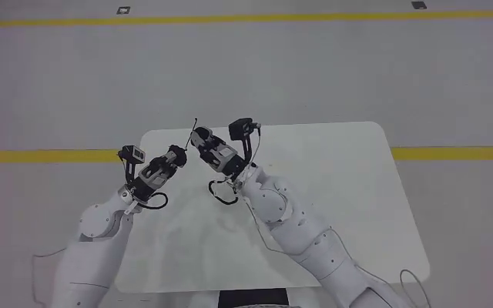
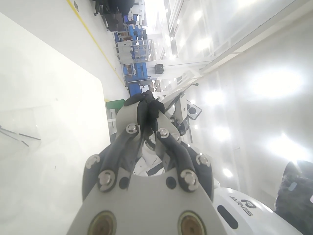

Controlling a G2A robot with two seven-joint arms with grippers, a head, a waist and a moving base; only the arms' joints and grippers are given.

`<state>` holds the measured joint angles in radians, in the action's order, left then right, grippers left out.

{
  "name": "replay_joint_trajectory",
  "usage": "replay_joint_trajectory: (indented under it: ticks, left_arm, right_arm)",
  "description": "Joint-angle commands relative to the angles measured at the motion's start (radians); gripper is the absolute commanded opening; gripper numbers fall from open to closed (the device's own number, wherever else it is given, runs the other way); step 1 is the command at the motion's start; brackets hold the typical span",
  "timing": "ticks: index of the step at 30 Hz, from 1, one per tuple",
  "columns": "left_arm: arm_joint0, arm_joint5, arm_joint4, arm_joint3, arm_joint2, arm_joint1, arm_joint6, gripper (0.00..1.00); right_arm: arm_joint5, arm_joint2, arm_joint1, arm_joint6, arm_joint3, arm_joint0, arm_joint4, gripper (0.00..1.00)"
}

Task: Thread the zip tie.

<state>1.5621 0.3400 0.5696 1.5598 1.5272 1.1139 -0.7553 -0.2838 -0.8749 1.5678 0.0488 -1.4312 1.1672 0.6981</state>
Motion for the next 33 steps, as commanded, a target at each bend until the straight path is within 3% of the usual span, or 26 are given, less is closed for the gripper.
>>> replay_joint_trajectory:
  ticks: [1,14,33]
  left_arm:
    - [0.000,0.000,0.000,0.000,0.000,0.000,0.000,0.00]
    - [0.000,0.000,0.000,0.000,0.000,0.000,0.000,0.00]
    - [0.000,0.000,0.000,0.000,0.000,0.000,0.000,0.00]
  right_arm:
    - [0.009,0.009,0.002,-0.005,0.001,-0.002,0.015,0.00]
    - [0.067,0.037,0.014,-0.045,0.033,-0.019,0.079,0.00]
    - [0.077,0.026,0.011,-0.044,0.012,-0.005,0.152,0.00]
